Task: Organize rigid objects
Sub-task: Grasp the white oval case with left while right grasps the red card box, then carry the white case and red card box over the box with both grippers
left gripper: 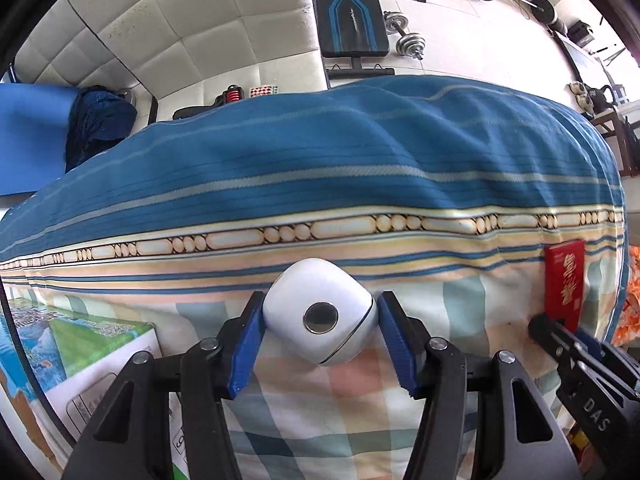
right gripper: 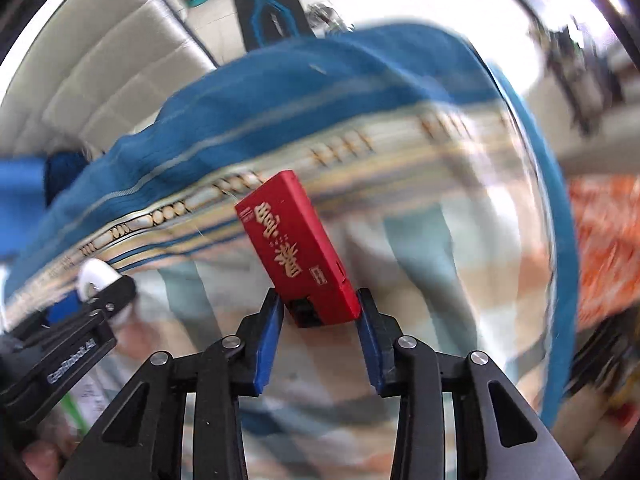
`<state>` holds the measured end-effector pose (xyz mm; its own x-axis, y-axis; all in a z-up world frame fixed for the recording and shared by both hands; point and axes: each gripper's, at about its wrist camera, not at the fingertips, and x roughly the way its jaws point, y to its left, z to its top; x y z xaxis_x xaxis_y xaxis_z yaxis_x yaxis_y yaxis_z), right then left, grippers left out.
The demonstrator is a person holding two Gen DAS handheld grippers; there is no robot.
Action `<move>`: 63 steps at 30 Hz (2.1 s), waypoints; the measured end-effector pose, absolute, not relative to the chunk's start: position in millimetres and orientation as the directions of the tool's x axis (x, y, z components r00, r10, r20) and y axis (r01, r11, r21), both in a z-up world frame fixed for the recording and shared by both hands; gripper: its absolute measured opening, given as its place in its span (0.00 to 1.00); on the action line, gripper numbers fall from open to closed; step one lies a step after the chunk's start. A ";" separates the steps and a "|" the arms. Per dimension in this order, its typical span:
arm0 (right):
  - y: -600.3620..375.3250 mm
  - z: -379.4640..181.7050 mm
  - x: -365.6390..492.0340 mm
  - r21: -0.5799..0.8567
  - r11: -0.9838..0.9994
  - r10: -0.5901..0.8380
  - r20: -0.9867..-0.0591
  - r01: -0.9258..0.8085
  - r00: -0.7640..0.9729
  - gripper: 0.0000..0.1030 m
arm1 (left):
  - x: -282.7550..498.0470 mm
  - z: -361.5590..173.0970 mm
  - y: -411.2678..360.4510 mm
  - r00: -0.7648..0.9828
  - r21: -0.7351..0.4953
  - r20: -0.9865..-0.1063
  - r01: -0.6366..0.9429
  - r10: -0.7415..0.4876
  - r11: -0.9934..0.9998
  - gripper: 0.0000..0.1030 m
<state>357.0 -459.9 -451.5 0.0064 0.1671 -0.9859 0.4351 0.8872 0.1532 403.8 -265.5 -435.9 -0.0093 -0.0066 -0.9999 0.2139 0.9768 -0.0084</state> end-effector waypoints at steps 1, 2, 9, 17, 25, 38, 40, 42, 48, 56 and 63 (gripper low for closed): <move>-461.9 -452.1 354.5 0.172 0.884 0.192 -0.981 0.436 -0.004 0.39 | 403.1 -436.0 -266.2 -0.010 -0.011 -1.000 0.218 -0.009 0.976 0.52; -463.6 -451.2 351.9 0.179 0.881 0.204 -0.979 0.439 -0.010 0.39 | 401.5 -435.5 -267.7 -0.011 -0.014 -1.000 0.224 -0.012 0.975 0.52; -448.7 -430.1 357.6 0.034 0.943 0.021 -0.999 0.330 0.041 0.66 | 398.4 -435.7 -272.2 -0.010 -0.013 -1.000 0.249 -0.011 0.968 0.52; -426.9 -455.8 376.5 -0.074 0.951 -0.070 -0.997 0.299 -0.026 0.48 | 390.1 -434.3 -272.5 -0.009 0.004 -1.000 0.272 0.006 0.962 0.52; -432.5 -432.6 358.6 -0.041 0.953 -0.037 -0.999 0.301 -0.017 0.37 | 386.2 -416.3 -267.8 0.023 -0.003 -1.000 0.279 -0.010 0.960 0.52; -406.3 -347.4 282.5 0.096 0.955 0.061 -0.990 0.281 0.129 0.36 | 341.8 -330.0 -238.3 0.135 -0.097 -0.980 0.314 -0.145 0.944 0.52; -396.7 -329.4 268.9 0.126 0.955 0.085 -0.984 0.270 0.158 0.36 | 330.7 -314.7 -224.8 0.157 -0.110 -0.974 0.314 -0.166 0.943 0.52; -379.9 -312.7 257.8 0.142 0.957 0.099 -0.979 0.254 0.178 0.36 | 319.1 -301.1 -208.8 0.163 -0.137 -0.968 0.305 -0.193 0.943 0.52; -309.8 -282.6 240.5 0.212 0.957 0.171 -0.964 0.196 0.205 0.36 | 287.8 -264.8 -137.0 0.187 -0.204 -0.948 0.261 -0.257 0.944 0.52; -184.2 -256.9 213.4 0.274 0.957 0.249 -0.945 0.097 0.211 0.36 | 252.9 -253.1 -16.5 0.228 -0.162 -0.955 0.143 -0.192 0.976 0.52; -91.7 -263.9 203.1 0.269 0.963 0.261 -0.948 0.022 0.182 0.36 | 229.7 -261.7 52.7 0.236 -0.109 -0.963 0.092 -0.128 0.990 0.52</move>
<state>203.1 -91.7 -263.9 0.1818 0.2606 -0.9482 0.0221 0.9629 0.2689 229.7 52.7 -261.7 0.2362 -0.1276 -0.9633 0.0919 0.9898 -0.1086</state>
